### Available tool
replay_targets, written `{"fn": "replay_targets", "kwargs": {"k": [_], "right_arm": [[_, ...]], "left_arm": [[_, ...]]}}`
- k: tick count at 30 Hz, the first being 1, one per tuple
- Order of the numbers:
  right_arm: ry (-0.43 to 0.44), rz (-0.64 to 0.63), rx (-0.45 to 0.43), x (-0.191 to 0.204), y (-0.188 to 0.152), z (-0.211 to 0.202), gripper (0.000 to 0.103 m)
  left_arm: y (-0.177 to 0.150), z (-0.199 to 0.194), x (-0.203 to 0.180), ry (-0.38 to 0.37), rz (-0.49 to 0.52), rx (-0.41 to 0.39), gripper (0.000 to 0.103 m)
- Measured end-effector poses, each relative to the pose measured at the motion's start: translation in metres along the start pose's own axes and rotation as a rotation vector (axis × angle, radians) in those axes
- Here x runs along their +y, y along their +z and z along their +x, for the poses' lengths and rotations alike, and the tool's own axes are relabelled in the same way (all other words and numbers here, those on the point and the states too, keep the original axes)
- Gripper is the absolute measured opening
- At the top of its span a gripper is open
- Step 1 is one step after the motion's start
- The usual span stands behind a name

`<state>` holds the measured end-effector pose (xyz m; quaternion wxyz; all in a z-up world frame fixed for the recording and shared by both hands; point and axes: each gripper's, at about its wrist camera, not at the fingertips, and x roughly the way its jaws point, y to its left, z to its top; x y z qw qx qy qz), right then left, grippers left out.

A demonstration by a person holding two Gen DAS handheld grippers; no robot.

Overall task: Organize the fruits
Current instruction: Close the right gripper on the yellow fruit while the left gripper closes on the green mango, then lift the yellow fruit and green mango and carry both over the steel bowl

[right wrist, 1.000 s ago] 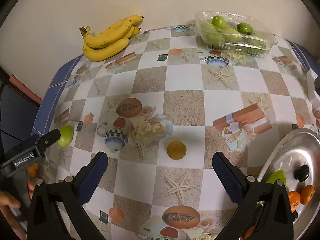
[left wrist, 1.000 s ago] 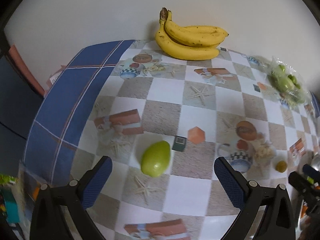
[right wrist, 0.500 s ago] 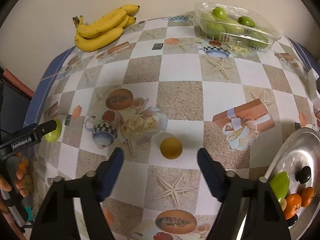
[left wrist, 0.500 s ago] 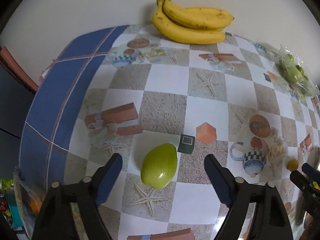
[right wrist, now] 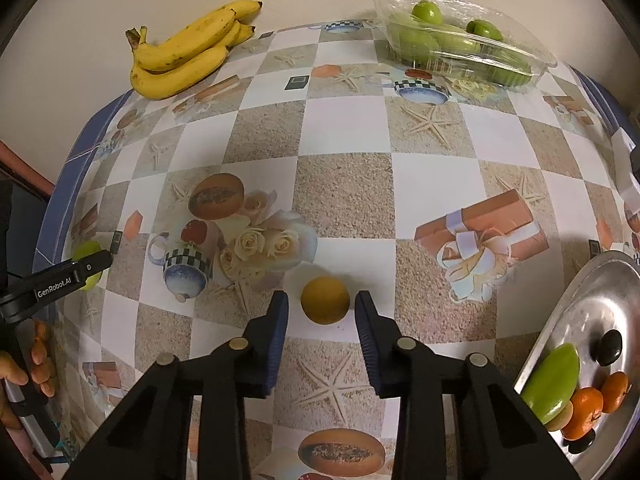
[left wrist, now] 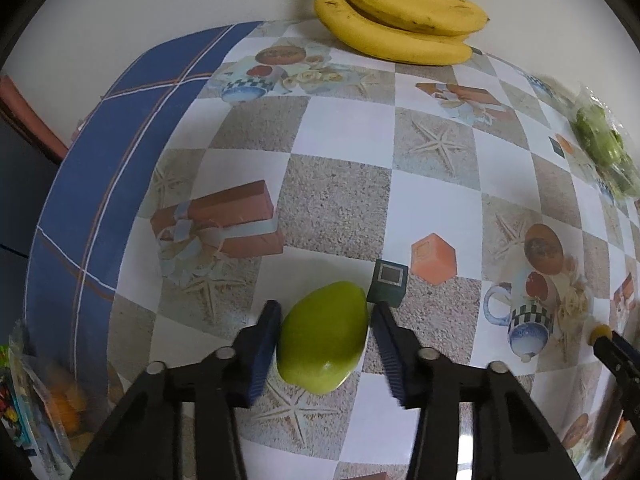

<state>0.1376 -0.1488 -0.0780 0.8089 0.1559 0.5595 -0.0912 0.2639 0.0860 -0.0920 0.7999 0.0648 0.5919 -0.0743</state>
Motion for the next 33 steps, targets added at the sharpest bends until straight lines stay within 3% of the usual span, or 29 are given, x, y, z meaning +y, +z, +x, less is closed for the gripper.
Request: {"fn": "replay_targets", "kwargs": {"k": [7, 18, 33], "right_arm": [[0.005, 0.013, 0.004, -0.002, -0.001, 0.003, 0.027], [0.036, 0.029, 0.007, -0.002, -0.003, -0.001, 0.026], [0.085, 0.046, -0.016, -0.011, -0.022, -0.042, 0.026]], "left_arm": [[0.001, 0.000, 0.000, 0.001, 0.005, 0.002, 0.044], [-0.007, -0.009, -0.004, 0.023, -0.007, 0.013, 0.044], [-0.036, -0.066, -0.045, -0.021, -0.005, -0.007, 0.044]]}}
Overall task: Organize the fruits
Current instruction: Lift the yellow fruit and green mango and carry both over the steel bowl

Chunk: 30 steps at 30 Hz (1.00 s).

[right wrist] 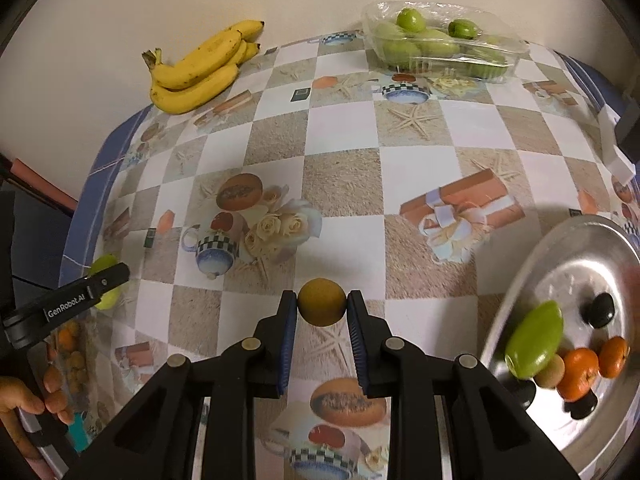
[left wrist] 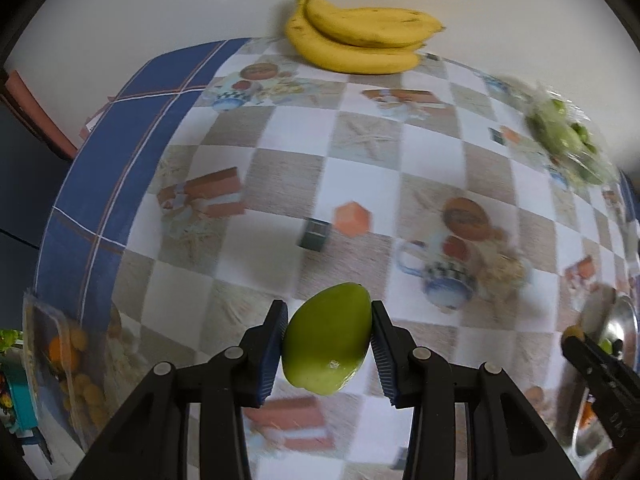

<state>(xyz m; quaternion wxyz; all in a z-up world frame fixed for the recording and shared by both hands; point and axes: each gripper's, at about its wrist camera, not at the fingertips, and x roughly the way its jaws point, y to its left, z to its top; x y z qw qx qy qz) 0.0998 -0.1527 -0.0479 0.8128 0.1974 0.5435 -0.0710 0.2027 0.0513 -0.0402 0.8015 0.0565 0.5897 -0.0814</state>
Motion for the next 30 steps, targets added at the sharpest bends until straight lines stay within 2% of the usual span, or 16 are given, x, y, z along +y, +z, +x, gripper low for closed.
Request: {"fn": "replay_targets", "kwargs": {"k": [11, 21, 30], "right_arm": [[0.015, 0.016, -0.036, -0.025, -0.025, -0.040, 0.027], [0.006, 0.039, -0.082, -0.060, -0.046, -0.074, 0.027], [0.005, 0.081, -0.103, -0.091, -0.061, -0.094, 0.027]], "left_arm": [[-0.039, -0.021, -0.069, -0.072, 0.031, -0.013, 0.044], [-0.075, -0.023, -0.113, -0.151, -0.016, -0.015, 0.044], [-0.093, -0.046, -0.147, -0.176, -0.017, -0.070, 0.044]]}}
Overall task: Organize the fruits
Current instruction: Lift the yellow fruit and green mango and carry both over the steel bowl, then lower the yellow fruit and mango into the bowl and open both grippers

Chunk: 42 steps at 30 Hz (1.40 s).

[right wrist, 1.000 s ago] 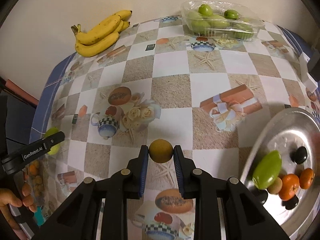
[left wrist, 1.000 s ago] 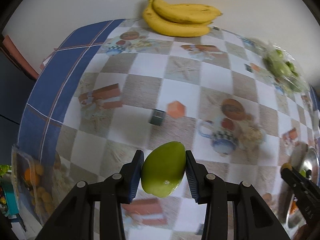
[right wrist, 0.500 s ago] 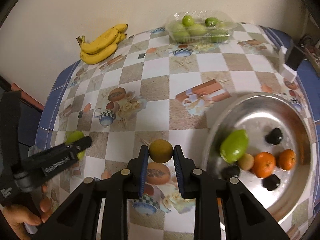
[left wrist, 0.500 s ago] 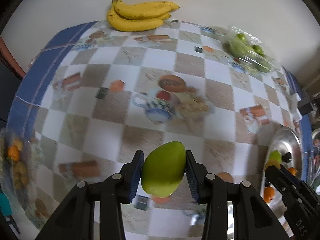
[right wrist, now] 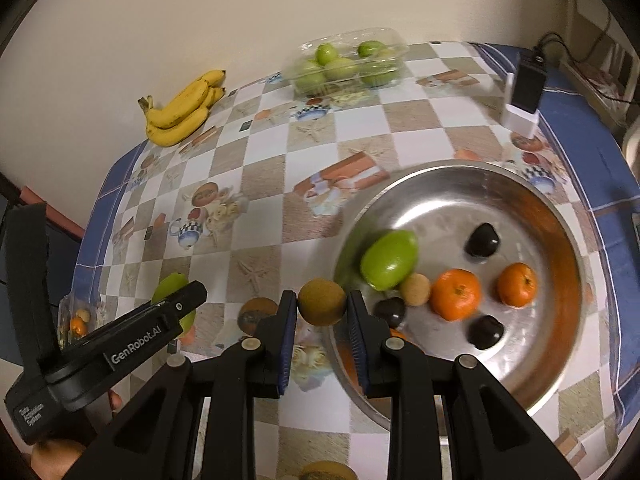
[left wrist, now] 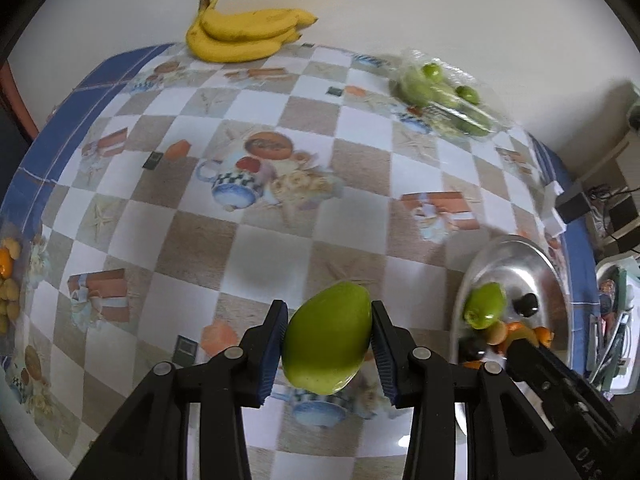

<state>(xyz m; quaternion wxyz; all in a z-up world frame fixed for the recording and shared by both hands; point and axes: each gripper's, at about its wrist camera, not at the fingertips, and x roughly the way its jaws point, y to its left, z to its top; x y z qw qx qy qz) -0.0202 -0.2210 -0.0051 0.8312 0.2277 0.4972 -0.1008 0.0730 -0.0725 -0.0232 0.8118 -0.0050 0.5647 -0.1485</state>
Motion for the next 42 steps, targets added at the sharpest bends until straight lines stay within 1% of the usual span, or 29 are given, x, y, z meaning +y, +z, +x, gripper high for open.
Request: {"fn": "replay_targets", "kwargs": {"k": [3, 7, 19, 30, 34, 38, 42], "right_arm": [[0.000, 0.029, -0.003, -0.014, -0.001, -0.005, 0.027], [-0.003, 0.058, -0.004, -0.030, 0.000, -0.009, 0.027], [-0.035, 0.140, -0.029, -0.067, 0.002, -0.019, 0.027], [-0.055, 0.175, -0.029, -0.082, 0.003, -0.019, 0.027], [-0.074, 0.196, -0.025, -0.090, 0.003, -0.019, 0.027], [-0.084, 0.213, -0.020, -0.097, 0.003, -0.018, 0.027], [-0.095, 0.227, -0.012, -0.102, 0.002, -0.015, 0.027]], "left_arm": [[-0.002, -0.010, -0.015, -0.013, 0.023, -0.039, 0.044], [-0.003, -0.017, -0.029, -0.020, 0.045, -0.067, 0.044], [-0.013, -0.024, -0.071, -0.064, 0.153, -0.083, 0.044], [-0.021, -0.023, -0.091, -0.113, 0.201, -0.060, 0.044], [-0.021, -0.018, -0.094, -0.150, 0.197, -0.034, 0.044], [-0.024, -0.013, -0.103, -0.154, 0.221, -0.023, 0.044], [-0.029, -0.003, -0.111, -0.162, 0.245, 0.005, 0.044]]}}
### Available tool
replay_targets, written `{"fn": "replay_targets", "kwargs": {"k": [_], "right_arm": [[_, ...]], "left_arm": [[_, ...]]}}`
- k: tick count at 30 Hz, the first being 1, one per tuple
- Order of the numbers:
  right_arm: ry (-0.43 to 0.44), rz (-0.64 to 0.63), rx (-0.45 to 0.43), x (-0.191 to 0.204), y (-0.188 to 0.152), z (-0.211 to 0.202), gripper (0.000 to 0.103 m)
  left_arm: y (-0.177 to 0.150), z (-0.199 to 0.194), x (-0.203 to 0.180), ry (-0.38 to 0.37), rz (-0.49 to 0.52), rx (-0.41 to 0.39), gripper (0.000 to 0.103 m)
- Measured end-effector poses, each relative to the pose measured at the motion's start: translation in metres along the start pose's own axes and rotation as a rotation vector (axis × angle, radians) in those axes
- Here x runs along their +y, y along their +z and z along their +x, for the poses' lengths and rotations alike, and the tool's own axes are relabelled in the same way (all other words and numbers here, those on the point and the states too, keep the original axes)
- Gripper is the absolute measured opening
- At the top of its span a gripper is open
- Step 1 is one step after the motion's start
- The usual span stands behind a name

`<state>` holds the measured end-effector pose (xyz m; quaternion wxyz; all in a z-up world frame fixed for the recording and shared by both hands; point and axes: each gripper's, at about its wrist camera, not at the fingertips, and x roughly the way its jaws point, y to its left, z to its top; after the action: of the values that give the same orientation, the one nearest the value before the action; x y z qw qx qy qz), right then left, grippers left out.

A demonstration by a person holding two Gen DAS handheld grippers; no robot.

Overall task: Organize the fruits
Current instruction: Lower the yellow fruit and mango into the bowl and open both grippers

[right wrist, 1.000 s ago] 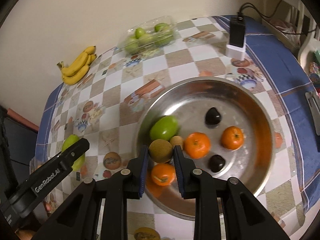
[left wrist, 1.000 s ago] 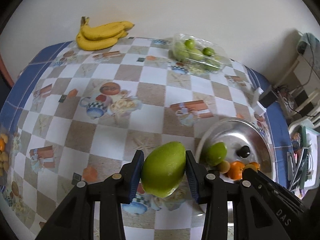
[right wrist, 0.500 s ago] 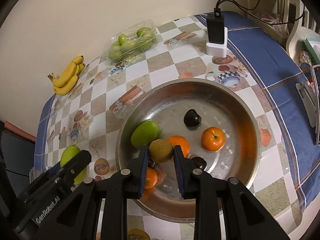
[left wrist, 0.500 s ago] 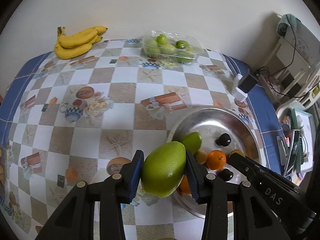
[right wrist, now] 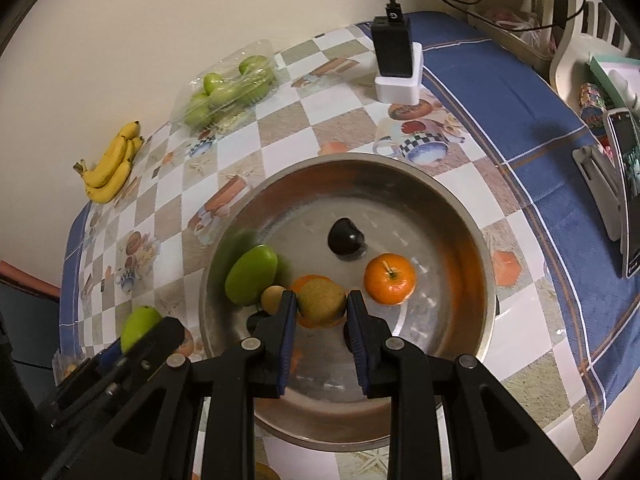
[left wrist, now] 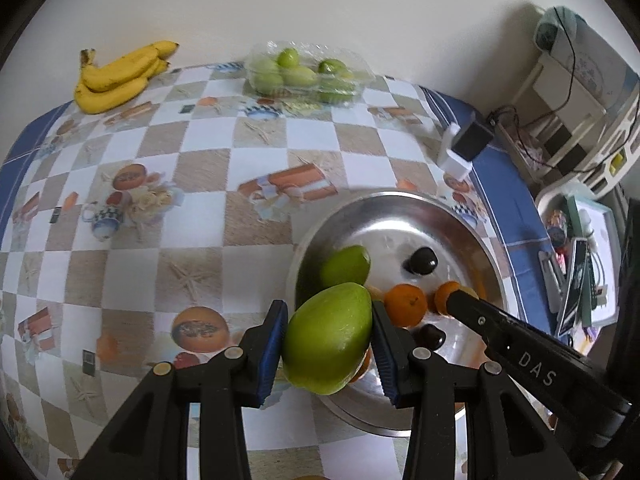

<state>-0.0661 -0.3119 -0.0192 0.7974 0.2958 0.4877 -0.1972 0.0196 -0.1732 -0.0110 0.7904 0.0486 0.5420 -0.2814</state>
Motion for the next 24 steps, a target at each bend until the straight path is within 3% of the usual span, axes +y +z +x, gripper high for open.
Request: {"fn": "replay_targets", "kwargs": {"k": [16, 24], "right_arm": [[0.001, 0.035, 0.004, -0.013, 0.005, 0.020, 0.027], [-0.011, 0.039, 0.013, -0.014, 0.006, 0.024, 0.027]], "left_arm": [[0.000, 0.027, -0.007, -0.020, 0.014, -0.004, 0.044], [0.002, 0.025, -0.003, 0.009, 0.002, 0.009, 0.044]]}}
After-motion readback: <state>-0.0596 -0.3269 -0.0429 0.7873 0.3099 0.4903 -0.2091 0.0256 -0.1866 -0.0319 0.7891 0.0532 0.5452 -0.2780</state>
